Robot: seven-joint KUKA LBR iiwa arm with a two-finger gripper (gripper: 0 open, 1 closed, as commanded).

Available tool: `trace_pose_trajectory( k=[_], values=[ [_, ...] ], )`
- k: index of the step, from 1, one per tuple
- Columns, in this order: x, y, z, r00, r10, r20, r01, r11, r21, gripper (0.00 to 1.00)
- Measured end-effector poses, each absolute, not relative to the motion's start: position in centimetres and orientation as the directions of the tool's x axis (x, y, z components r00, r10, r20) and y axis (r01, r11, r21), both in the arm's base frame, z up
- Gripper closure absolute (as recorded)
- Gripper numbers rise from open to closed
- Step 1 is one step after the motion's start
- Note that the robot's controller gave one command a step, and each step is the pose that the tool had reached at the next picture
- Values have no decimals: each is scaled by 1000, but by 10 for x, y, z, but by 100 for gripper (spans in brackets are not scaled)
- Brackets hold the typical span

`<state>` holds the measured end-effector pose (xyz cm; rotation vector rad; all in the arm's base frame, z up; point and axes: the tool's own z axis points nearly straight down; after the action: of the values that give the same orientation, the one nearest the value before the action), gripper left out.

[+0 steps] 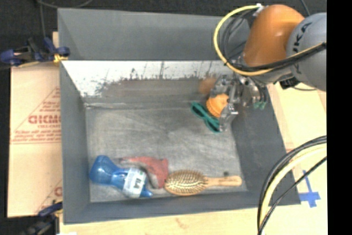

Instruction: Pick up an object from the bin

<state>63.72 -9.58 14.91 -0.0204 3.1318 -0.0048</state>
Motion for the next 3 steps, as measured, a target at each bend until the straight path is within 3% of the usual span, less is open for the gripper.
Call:
trace_pose_trajectory(
  k=[1, 2, 3],
  values=[
    [651, -111, 95, -995, -96, -7, -96, 995, -2, 0],
    [649, -106, 86, -998, 69, -10, 69, 998, 5, 0],
    [621, -115, 94, -986, 169, -7, 169, 986, 9, 0]
  ],
)
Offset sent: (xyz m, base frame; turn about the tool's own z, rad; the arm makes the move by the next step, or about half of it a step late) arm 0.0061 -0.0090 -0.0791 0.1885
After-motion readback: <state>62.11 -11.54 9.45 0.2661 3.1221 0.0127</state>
